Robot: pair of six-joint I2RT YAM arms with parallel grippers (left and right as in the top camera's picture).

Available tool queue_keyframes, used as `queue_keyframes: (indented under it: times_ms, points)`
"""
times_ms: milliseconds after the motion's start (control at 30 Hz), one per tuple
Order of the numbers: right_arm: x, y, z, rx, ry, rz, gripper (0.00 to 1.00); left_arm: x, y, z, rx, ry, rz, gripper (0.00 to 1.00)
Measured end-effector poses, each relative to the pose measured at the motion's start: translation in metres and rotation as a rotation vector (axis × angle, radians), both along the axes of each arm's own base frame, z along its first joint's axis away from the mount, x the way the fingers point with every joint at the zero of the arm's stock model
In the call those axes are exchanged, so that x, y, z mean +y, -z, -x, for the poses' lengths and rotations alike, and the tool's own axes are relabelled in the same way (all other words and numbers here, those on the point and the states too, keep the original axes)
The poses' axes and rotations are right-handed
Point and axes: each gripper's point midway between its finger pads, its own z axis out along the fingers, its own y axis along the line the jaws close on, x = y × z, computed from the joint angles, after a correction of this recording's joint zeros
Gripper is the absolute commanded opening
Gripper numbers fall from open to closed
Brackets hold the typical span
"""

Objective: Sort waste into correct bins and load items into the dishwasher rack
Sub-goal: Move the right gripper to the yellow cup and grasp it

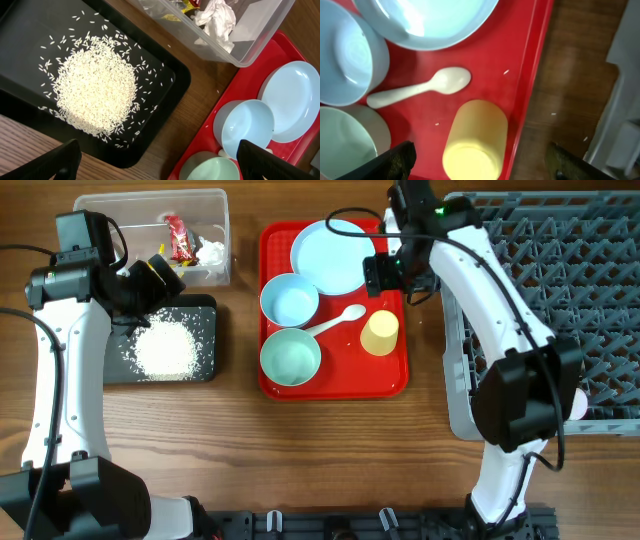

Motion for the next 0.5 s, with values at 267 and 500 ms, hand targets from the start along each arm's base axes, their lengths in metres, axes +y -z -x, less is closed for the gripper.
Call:
queue_keyframes:
  times_ms: [267,500]
  points:
    - [0.003,0.039,0.029,0.126,-0.007,0.054,0.99,0.000,0.000,0.000,-0.001,0.000,0.000,1.00]
    - [-0.001,0.082,0.042,0.170,0.004,0.065,0.97,0.000,0.000,0.000,0.000,0.000,0.000,1.00]
